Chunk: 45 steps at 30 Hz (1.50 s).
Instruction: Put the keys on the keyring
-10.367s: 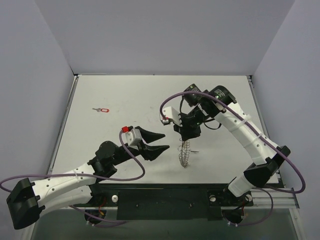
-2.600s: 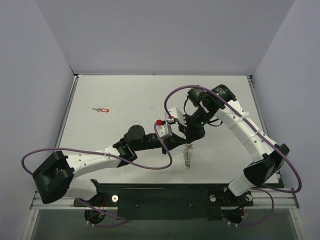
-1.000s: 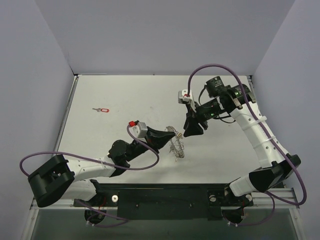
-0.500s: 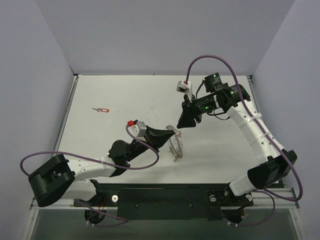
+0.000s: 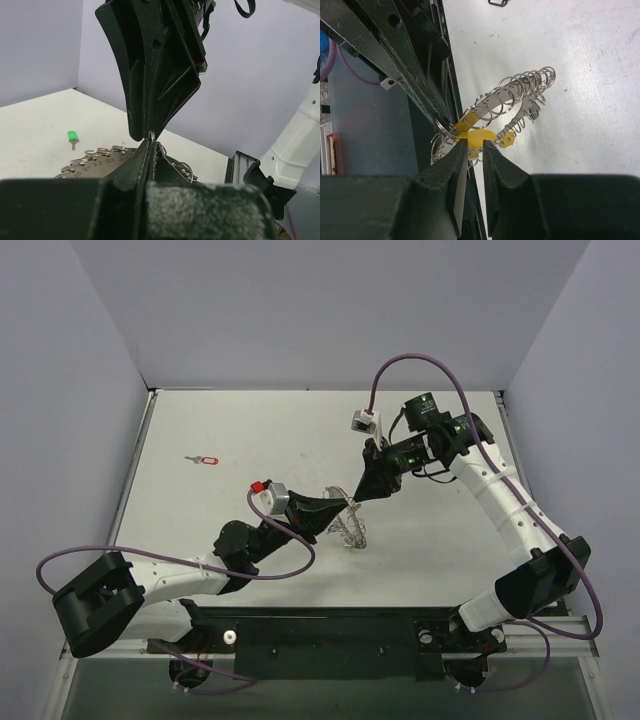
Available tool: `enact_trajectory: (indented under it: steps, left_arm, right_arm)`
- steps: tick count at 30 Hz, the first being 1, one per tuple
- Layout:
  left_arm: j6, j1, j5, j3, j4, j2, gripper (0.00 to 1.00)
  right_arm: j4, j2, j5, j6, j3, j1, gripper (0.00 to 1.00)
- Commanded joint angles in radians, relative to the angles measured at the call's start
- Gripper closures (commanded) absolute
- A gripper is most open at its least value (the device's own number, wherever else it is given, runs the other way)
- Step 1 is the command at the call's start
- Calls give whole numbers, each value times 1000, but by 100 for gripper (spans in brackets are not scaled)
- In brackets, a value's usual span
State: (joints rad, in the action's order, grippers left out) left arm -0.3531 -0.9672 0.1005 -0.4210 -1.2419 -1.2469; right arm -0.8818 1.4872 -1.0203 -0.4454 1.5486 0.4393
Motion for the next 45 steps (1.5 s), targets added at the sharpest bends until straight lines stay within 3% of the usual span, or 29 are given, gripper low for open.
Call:
enact_trajectory:
  steps: [1,12,16,20,24,32,45]
  left_arm:
    - [14,-1,-12,-28,-366,38,100]
    - [11,4,-10,-18,-375,43,100]
    - [8,7,-2,-4,-369,49,100]
    - [-1,8,14,2,-366,50,100]
    - [-14,10,45,-2,-361,49,100]
    - [-46,10,88,-15,-366,38,100]
    - [-64,10,108,-18,-375,20,100]
  right_arm:
    - [-9,-10,-46,-19,-19,13,87]
    - [-16,-15,11,-26,-15,33,87]
    - [-67,-33,-11,-62,18,-8,74]
    - [-159,-59,-47,-211,25,-7,63]
    - [-222,-61,-70,-408,39,-2,59]
    - [-383,-4,-100,-771,80,18,64]
    - [-441,59,-93,-785,169,59,75]
